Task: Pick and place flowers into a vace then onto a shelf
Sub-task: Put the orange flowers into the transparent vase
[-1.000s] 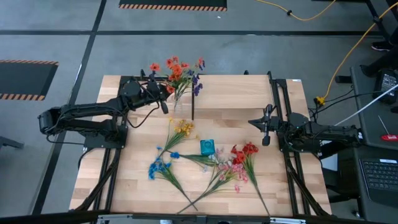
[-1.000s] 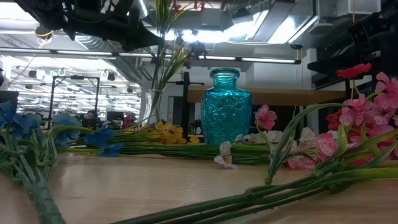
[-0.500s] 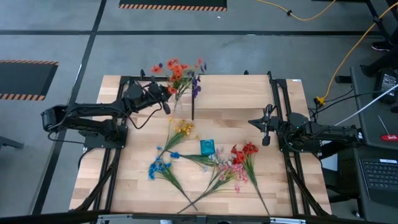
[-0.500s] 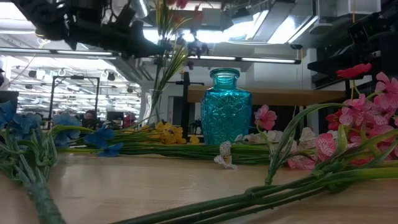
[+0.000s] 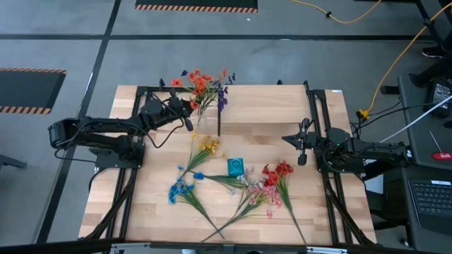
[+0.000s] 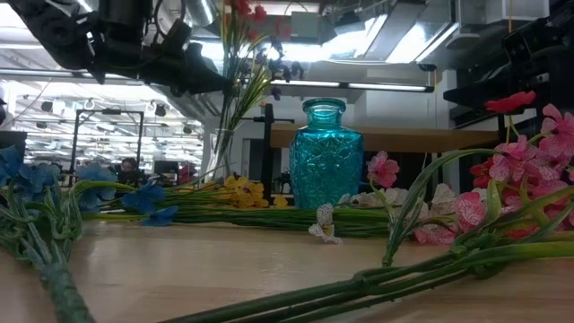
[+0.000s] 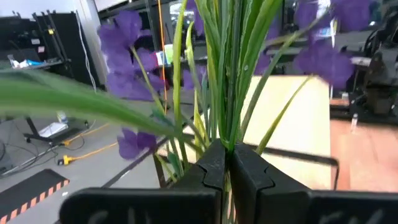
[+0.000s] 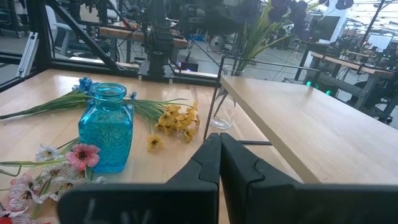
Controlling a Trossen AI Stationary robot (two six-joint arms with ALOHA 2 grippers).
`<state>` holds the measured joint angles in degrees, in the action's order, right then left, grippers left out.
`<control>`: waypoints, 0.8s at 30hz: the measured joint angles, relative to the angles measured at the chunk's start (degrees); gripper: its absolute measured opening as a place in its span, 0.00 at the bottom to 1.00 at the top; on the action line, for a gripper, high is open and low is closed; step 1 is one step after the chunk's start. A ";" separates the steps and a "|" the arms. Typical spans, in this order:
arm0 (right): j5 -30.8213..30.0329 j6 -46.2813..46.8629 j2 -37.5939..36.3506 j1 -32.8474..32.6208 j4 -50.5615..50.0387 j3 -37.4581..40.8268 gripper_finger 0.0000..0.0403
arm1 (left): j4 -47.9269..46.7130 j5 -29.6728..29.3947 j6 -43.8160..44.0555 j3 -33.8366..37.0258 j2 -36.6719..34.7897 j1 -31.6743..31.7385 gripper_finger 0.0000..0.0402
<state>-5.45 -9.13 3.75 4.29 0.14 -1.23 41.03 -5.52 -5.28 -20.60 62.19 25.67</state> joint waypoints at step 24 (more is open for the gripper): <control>0.00 0.00 0.00 0.01 0.00 0.00 0.02 | 0.95 -1.07 1.55 0.02 5.97 0.00 0.16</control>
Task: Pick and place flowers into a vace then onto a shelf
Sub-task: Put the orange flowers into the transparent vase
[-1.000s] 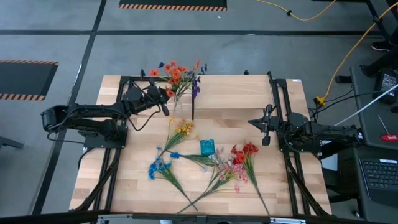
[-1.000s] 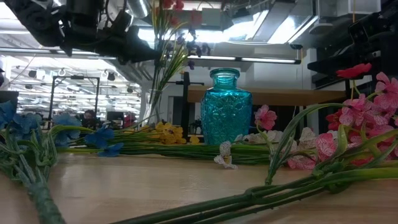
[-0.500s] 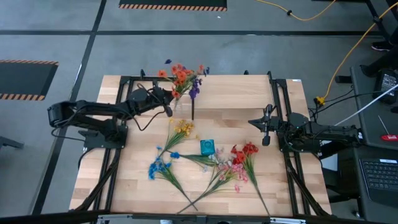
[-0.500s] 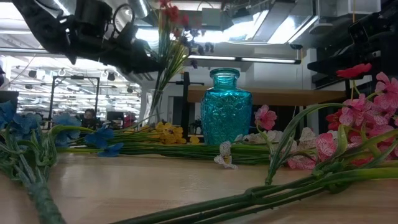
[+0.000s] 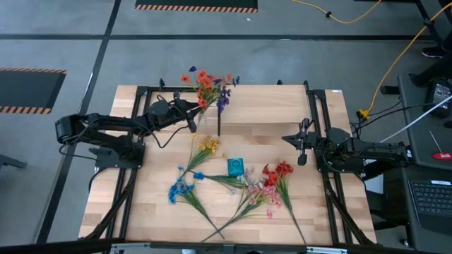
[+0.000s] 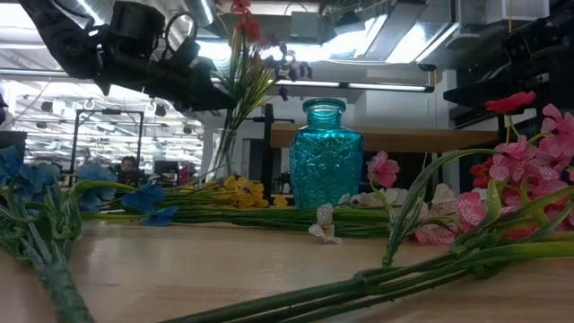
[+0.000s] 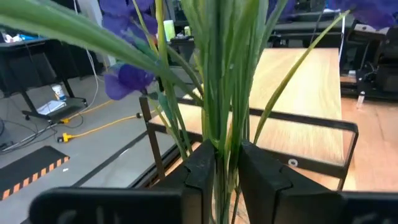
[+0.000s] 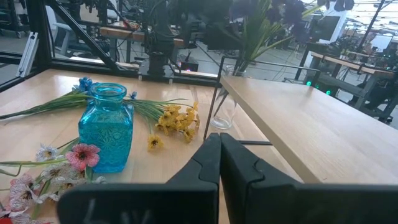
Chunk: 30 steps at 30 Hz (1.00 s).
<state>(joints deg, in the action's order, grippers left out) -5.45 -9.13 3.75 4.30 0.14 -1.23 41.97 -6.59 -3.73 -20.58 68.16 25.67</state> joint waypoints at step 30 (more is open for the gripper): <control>0.02 -0.15 0.00 0.01 -0.02 0.00 0.02 | -22.67 -2.92 2.36 -0.02 -11.69 -0.88 0.34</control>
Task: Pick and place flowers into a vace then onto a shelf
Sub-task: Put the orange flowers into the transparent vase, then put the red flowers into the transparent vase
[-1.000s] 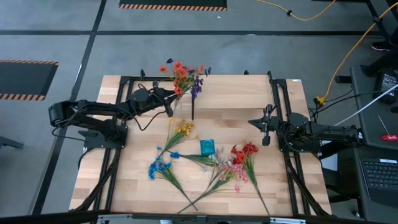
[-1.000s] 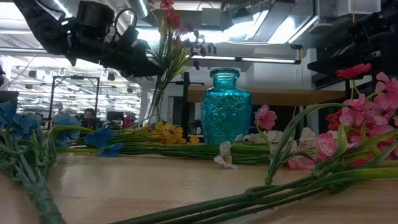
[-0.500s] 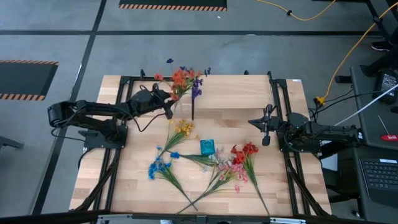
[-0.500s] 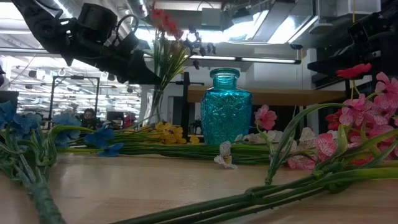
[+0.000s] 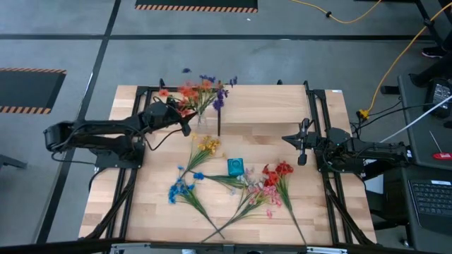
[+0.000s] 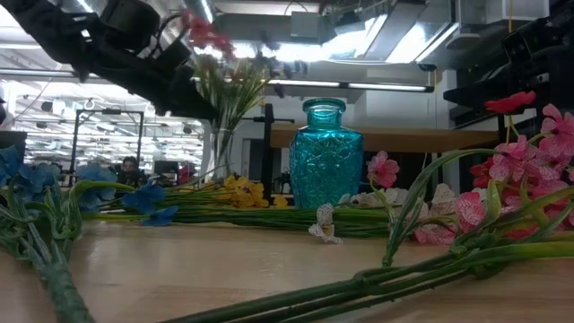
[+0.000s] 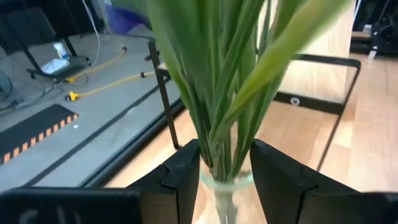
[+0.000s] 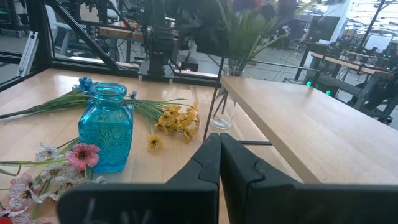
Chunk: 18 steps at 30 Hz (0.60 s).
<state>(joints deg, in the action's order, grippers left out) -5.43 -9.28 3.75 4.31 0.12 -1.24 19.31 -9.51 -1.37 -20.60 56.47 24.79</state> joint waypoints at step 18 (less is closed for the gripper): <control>-0.02 -0.04 0.00 -0.01 0.02 0.00 0.02 | -12.97 -2.66 1.76 -0.02 -4.06 -4.67 0.33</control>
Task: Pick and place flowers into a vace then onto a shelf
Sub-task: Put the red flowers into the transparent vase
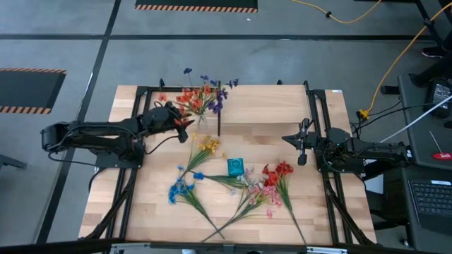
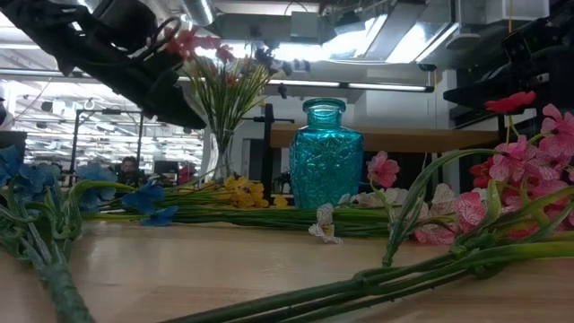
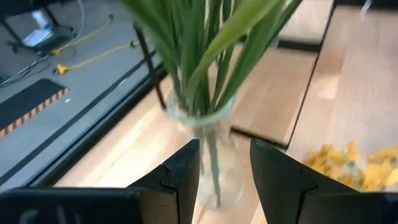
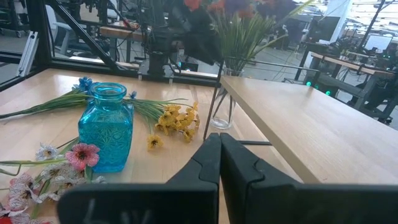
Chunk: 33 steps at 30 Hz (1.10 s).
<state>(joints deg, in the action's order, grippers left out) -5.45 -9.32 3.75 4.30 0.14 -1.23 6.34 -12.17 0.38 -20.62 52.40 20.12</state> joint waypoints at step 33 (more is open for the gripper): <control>-3.98 0.02 -0.02 -0.01 2.23 0.00 0.02 | -3.15 -24.62 10.01 0.00 -9.16 -32.09 0.21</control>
<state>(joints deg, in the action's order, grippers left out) -9.43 -9.30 3.73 4.29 2.37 -1.23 3.20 -36.80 10.39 -20.62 43.24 -11.97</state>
